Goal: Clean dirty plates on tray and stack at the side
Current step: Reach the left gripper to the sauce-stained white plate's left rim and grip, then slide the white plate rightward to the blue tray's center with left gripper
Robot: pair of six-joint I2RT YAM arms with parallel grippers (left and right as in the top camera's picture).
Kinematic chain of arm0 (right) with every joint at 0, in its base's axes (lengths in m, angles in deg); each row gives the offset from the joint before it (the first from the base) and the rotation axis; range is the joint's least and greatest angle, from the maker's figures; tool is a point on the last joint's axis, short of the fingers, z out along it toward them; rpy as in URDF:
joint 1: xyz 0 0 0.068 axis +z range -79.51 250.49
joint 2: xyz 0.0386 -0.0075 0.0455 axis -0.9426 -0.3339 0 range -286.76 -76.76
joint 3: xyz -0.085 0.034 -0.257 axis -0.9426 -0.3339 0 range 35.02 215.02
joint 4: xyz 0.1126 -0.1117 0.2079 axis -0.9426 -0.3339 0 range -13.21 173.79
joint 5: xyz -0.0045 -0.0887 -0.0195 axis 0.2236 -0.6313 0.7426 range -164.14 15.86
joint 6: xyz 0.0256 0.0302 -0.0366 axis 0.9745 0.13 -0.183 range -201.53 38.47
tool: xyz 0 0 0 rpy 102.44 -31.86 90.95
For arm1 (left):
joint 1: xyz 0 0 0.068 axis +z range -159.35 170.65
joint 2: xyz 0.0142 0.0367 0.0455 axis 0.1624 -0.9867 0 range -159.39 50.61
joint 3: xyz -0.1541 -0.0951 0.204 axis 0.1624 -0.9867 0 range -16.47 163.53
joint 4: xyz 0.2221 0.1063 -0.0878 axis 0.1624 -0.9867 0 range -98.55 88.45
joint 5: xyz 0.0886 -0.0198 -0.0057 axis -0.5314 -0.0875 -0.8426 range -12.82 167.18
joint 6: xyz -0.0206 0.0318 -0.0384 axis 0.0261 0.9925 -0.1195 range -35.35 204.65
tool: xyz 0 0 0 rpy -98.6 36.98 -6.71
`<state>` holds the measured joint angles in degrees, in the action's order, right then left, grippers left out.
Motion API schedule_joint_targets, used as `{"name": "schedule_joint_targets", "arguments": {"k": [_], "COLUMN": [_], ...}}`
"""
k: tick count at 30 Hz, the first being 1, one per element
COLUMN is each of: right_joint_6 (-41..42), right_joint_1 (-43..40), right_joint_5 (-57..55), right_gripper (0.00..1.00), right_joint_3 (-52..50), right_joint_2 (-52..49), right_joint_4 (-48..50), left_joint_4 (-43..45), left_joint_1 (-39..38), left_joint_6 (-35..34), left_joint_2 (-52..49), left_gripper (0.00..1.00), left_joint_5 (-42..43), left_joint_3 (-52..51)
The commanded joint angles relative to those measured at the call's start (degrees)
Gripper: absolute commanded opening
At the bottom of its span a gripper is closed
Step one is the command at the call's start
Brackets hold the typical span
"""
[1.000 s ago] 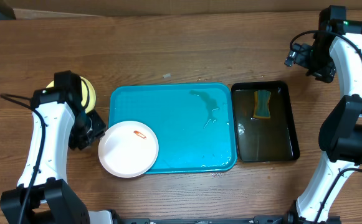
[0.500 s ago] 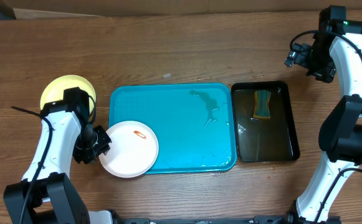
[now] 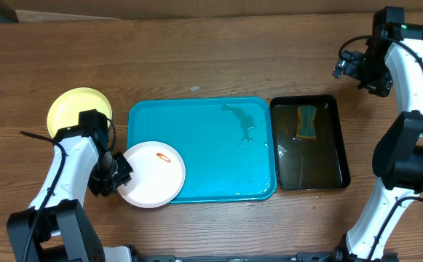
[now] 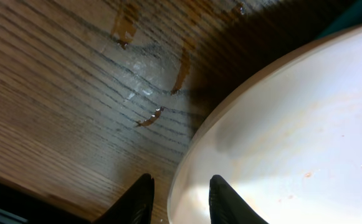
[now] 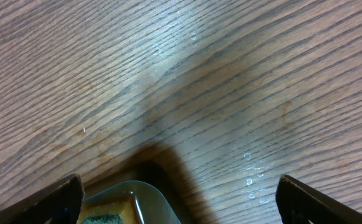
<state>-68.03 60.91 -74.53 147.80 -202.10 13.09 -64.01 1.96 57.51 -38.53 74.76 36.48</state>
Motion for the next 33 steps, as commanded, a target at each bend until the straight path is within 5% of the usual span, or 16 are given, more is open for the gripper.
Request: {"name": "schedule_joint_targets", "arguments": {"k": [1,20,25,33], "right_joint_6": [0.46,0.46,0.46,0.46], "right_joint_1": [0.2,0.2,0.2,0.2], "right_joint_5": [0.02,0.02,0.02,0.02], "right_gripper": [1.0,1.0,1.0,1.0], "right_joint_3": [0.68,0.68,0.68,0.68], "right_joint_2": [0.66,0.66,0.66,0.66], "right_joint_4": [0.17,0.17,0.17,0.17], "left_joint_4": [0.39,2.54,3.76,10.14], "left_joint_1": [0.28,0.26,0.24,0.02], "left_joint_6": [-1.2,-1.18,1.38,5.01], "left_joint_2": [-0.35,-0.37,-0.37,-0.37], "left_gripper": [0.3,0.14,0.05,0.04], "left_joint_5": [-0.57,1.2,5.84,15.72], "left_joint_3": [-1.16,-2.29,-2.29,-2.29]}}
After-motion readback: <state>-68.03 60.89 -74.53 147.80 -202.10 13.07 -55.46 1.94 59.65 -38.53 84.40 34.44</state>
